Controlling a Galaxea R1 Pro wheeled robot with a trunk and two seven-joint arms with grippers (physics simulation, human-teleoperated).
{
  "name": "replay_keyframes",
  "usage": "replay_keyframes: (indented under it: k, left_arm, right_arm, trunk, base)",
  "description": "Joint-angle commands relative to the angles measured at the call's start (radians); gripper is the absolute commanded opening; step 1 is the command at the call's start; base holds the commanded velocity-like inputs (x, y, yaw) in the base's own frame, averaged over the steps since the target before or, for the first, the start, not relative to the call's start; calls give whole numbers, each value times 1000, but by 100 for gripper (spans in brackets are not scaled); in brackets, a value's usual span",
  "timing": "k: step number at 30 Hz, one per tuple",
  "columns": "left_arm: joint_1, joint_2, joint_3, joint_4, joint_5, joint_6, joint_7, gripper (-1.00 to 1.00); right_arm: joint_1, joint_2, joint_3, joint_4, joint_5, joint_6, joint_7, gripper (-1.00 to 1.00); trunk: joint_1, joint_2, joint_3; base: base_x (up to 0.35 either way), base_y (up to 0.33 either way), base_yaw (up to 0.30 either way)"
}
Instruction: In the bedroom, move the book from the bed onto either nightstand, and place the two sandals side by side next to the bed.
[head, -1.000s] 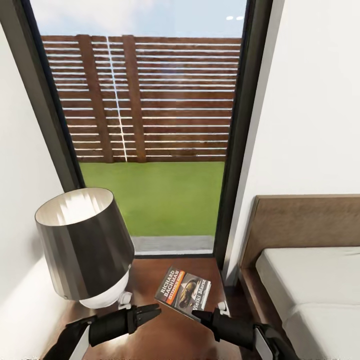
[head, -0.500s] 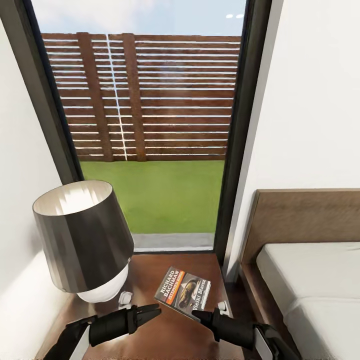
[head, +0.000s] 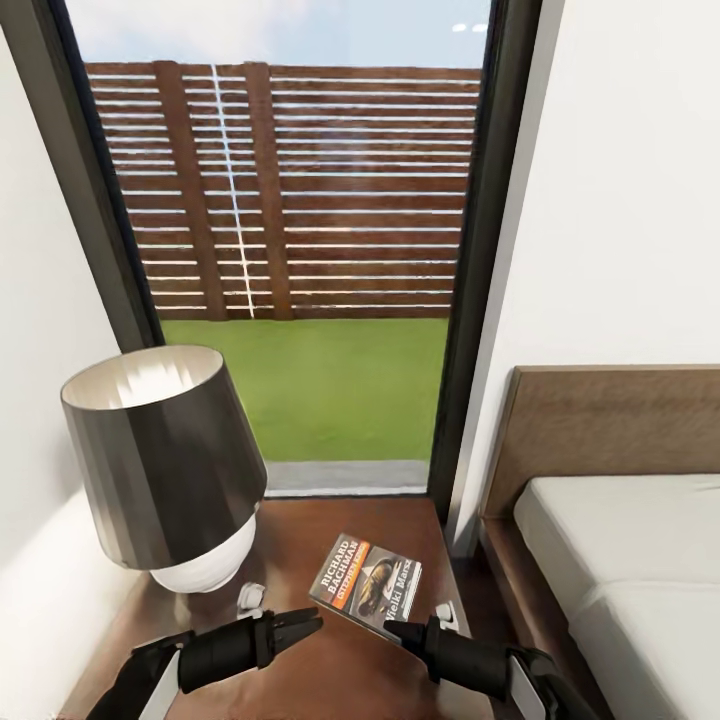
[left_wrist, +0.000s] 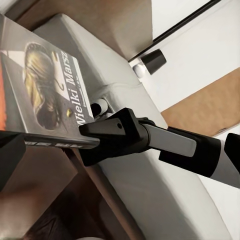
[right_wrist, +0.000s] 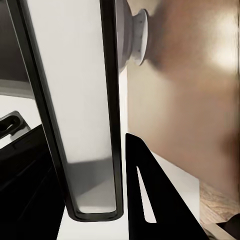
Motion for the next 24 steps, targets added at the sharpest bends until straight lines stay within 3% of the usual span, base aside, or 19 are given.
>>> replay_keyframes:
  k: [1,8,18,24]
  left_arm:
    - [0,1,-2,0,6,10,-1,100]
    - [-1,-1,-2,1,6,10,2,100]
    - [0,-1,-2,2,6,9,4,100]
    - [0,-1,-2,2,6,9,4,100]
  right_arm:
    - [-1,1,-5,0,0,7,2,-100]
    - [-1,1,-5,-1,0,7,2,-100]
    - [-1,1,-5,-1,0,7,2,-100]
    - [-1,1,-5,0,0,7,2,-100]
  trunk:
    - [4,-8,-4]
    - [4,-8,-4]
    - [42,-78,-35]
    - [46,-85,-39]
  base:
    - [0,0,0]
    - [0,0,0]
    - [0,0,0]
    - [0,0,0]
